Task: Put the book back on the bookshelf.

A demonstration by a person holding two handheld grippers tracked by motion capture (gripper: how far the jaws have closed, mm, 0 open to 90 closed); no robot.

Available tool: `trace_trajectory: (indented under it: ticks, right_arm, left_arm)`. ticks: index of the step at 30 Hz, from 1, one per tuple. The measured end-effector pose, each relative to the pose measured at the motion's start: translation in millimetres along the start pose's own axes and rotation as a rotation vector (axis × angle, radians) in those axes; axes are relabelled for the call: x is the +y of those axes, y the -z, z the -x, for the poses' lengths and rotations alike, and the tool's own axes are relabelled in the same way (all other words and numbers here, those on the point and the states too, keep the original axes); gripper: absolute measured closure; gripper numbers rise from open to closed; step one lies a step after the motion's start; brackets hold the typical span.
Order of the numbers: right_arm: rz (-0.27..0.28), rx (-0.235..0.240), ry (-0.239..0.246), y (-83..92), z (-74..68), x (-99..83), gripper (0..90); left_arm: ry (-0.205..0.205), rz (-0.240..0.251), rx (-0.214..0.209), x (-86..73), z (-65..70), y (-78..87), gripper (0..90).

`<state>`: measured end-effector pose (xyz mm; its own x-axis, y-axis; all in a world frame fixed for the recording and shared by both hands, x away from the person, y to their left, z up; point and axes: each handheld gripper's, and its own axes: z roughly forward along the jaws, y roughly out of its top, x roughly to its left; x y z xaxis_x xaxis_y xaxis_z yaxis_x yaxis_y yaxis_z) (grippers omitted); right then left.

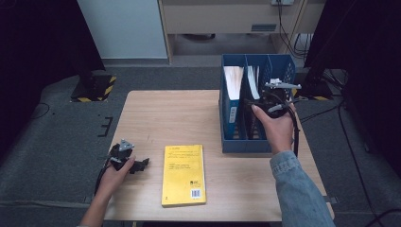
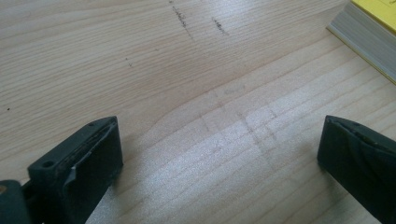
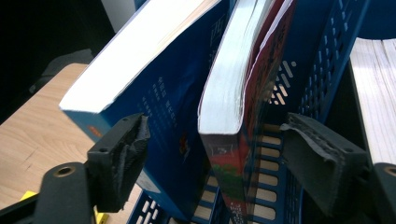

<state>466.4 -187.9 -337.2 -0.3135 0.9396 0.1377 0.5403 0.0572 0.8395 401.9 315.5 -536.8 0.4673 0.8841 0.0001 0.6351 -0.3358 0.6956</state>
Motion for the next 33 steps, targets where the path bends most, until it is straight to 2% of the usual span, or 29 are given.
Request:
trace_trajectory:
  ticks: [8,19,28,33]
  right_arm:
    - [-0.004,0.014,0.024,7.3,-2.2,-9.0,17.4]
    - [-0.019,0.021,0.049,18.6,-12.6,-27.0,17.1]
    - [-0.015,0.045,0.060,37.3,-14.0,-43.1,16.3]
    - [-0.018,0.055,0.083,46.7,-19.3,-51.1,16.0]
  left_arm:
    - [0.000,0.000,0.000,0.3,0.3,-0.3,0.0]
    - [-0.003,-0.001,0.000,0.2,0.8,-0.2,0.0]
    - [-0.005,-0.001,-0.001,0.1,0.9,-0.1,0.0]
    - [-0.003,0.001,-0.003,-0.6,2.0,0.4,0.0]
